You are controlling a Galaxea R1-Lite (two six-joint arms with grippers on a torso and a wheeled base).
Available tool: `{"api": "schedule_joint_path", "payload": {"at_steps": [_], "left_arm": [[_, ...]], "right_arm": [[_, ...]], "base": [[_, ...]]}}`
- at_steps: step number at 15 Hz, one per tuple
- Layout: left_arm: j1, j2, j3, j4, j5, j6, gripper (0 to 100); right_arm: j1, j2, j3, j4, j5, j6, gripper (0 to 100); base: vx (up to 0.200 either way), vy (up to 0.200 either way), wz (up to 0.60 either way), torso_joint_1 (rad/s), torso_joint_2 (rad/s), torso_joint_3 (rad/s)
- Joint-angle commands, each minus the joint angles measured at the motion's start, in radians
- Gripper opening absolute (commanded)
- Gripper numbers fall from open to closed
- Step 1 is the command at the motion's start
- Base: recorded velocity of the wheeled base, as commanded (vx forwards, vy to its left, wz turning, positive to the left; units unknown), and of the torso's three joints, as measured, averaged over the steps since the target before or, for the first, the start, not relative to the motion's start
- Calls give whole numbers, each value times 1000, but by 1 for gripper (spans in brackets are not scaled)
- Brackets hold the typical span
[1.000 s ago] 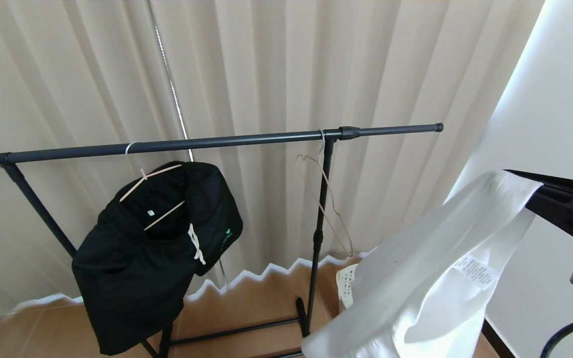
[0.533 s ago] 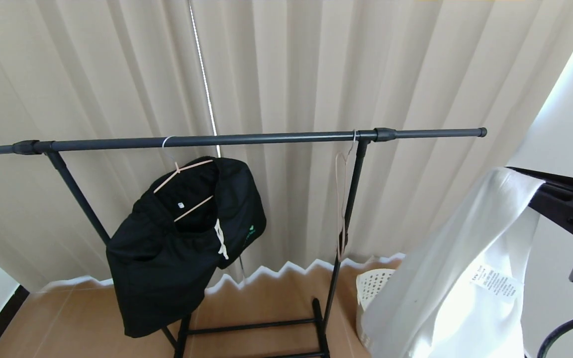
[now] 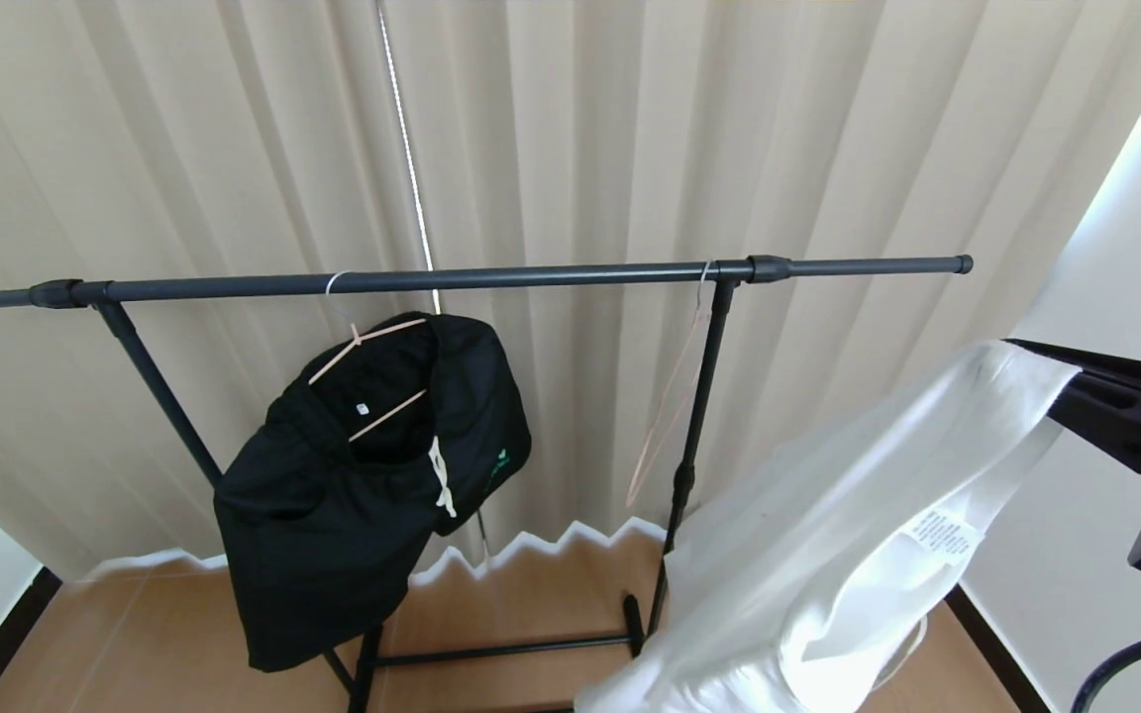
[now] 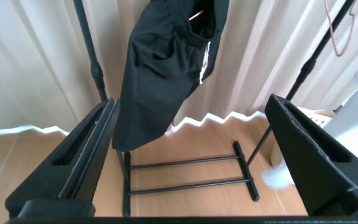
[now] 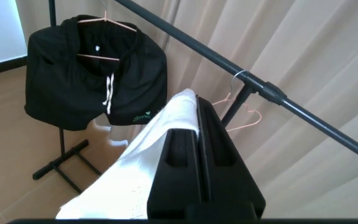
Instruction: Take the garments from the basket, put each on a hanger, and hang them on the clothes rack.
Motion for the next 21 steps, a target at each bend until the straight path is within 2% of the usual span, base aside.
{"api": "schedule_joint_path", "payload": {"at_steps": [1, 3, 4, 6, 7, 9, 10, 11, 12, 13, 14, 16, 18, 19, 20, 21], "left_arm": [[0, 1, 1, 1, 3, -2, 100], [2, 6, -2, 3, 3, 0, 100], [14, 52, 0, 6, 9, 0, 100], [38, 155, -2, 6, 7, 0, 100], [46, 265, -6, 0, 4, 0, 100], [37, 408, -147, 3, -33, 1, 100], [31, 459, -181, 3, -45, 1, 100], [-34, 646, -278, 1, -71, -6, 100], [-107, 744, -335, -8, -71, -39, 100], [-141, 790, -367, -16, -71, -66, 100], [-281, 960, -483, -20, -63, -146, 100], [-422, 1133, -588, -22, -47, -181, 100], [-522, 1255, -652, -25, -45, -193, 100], [-583, 1362, -709, -27, -45, -207, 100], [-600, 1388, -723, -27, -44, -209, 100], [-641, 1457, -766, -40, -44, -210, 100]], "right_arm": [[0, 11, -3, 1, -4, -3, 0], [0, 52, -9, -2, -36, -1, 0], [5, 101, -31, -5, -85, 26, 0], [5, 152, -54, -6, -103, 111, 0], [5, 201, -84, -22, -126, 198, 0], [5, 220, -101, -26, -172, 223, 0], [5, 221, -106, -26, -180, 223, 0], [8, 243, -126, -26, -206, 226, 0], [25, 255, -129, -28, -241, 226, 0], [37, 258, -132, -29, -257, 227, 0], [80, 275, -135, -32, -304, 241, 0], [126, 286, -135, -34, -326, 266, 0], [165, 292, -135, -34, -338, 289, 0], [197, 318, -149, -34, -379, 312, 0], [205, 329, -155, -35, -398, 322, 0], [221, 359, -164, -65, -456, 355, 0]], "base": [[0, 0, 0, 0, 0, 0], [0, 0, 0, 0, 0, 0], [0, 0, 0, 0, 0, 0], [0, 0, 0, 0, 0, 0], [0, 0, 0, 0, 0, 0], [0, 0, 0, 0, 0, 0], [0, 0, 0, 0, 0, 0], [0, 0, 0, 0, 0, 0], [0, 0, 0, 0, 0, 0], [0, 0, 0, 0, 0, 0], [0, 0, 0, 0, 0, 0], [0, 0, 0, 0, 0, 0], [0, 0, 0, 0, 0, 0], [0, 0, 0, 0, 0, 0], [0, 0, 0, 0, 0, 0], [0, 0, 0, 0, 0, 0]]}}
